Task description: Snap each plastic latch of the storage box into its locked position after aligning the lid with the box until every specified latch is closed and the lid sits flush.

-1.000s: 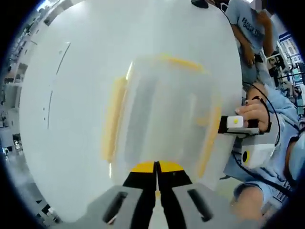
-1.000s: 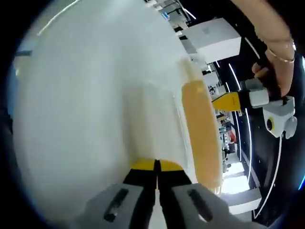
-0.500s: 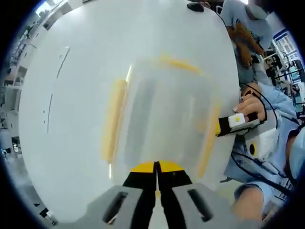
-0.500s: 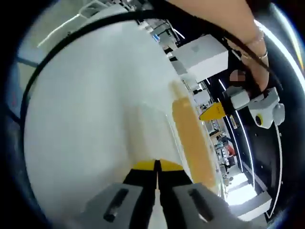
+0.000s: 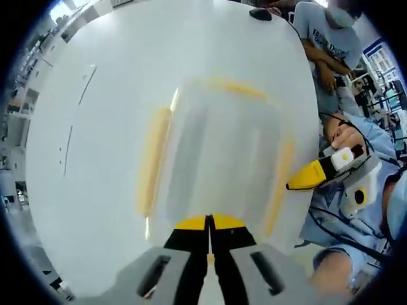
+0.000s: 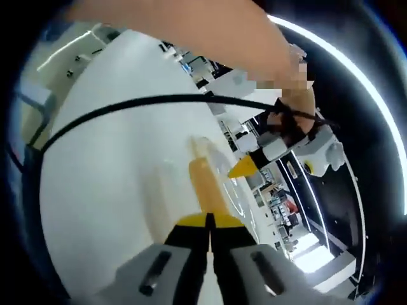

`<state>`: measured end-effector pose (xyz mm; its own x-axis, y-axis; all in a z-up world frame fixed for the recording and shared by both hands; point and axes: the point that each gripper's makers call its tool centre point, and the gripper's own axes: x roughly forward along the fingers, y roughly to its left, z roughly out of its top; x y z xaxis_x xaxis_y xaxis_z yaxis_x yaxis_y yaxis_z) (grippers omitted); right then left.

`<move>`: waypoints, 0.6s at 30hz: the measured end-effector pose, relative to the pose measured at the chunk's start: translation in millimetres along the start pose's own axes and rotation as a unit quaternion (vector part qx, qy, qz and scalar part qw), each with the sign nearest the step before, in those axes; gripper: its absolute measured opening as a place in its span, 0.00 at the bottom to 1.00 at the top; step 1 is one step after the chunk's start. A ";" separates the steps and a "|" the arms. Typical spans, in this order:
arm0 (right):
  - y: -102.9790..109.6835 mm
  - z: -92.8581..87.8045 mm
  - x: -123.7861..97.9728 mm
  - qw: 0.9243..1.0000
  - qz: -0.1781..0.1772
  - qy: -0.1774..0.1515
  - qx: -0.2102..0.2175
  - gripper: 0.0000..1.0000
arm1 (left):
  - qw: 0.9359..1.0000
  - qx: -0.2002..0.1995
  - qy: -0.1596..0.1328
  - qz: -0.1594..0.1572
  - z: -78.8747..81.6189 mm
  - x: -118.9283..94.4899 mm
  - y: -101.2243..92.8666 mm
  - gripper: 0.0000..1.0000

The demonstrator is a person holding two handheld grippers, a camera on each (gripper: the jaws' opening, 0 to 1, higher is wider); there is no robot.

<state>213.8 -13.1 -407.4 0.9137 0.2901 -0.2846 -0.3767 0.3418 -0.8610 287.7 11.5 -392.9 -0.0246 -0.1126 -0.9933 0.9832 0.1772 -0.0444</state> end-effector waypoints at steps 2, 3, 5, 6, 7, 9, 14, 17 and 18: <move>3.9 2.3 4.1 1.000 0.010 -0.005 0.003 0.00 | 1.000 0.000 -0.009 -0.001 0.5 -0.5 0.9 0.00; 3.3 2.3 6.1 1.000 0.008 -0.004 0.002 0.00 | 1.000 -0.002 -0.012 -0.002 0.2 -0.7 1.4 0.00; 5.0 1.8 10.2 1.000 0.013 0.000 0.005 0.00 | 1.000 -0.006 -0.025 -0.006 -0.6 -1.1 2.3 0.00; 6.7 0.2 8.3 1.000 0.015 0.002 0.006 0.00 | 1.000 -0.008 -0.029 -0.007 -0.7 -1.2 2.5 0.00; 7.7 -1.2 8.1 1.000 0.015 0.006 0.005 0.00 | 0.999 -0.007 -0.032 -0.008 -1.2 -1.4 2.7 0.00; 7.6 -3.0 6.5 1.000 0.011 0.012 -0.004 0.00 | 0.999 -0.009 -0.038 -0.007 -1.5 -1.0 2.6 0.00; 4.4 -5.1 4.2 1.000 0.015 0.020 0.001 0.00 | 0.999 -0.011 -0.045 -0.006 -2.1 -0.6 3.1 0.00; 5.4 -7.7 3.9 1.000 0.011 0.028 -0.004 0.00 | 0.999 -0.013 -0.043 -0.003 -2.7 0.2 2.7 0.00; 4.6 -9.2 3.4 1.000 0.009 0.029 -0.004 0.00 | 0.999 -0.015 -0.041 -0.002 -2.8 0.3 2.9 0.00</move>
<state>216.6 -18.8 -416.3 0.9139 0.2433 -0.3249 -0.3929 0.3290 -0.8587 290.1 14.8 -393.7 -0.0131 -0.1939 -0.9809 0.9771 0.2058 -0.0537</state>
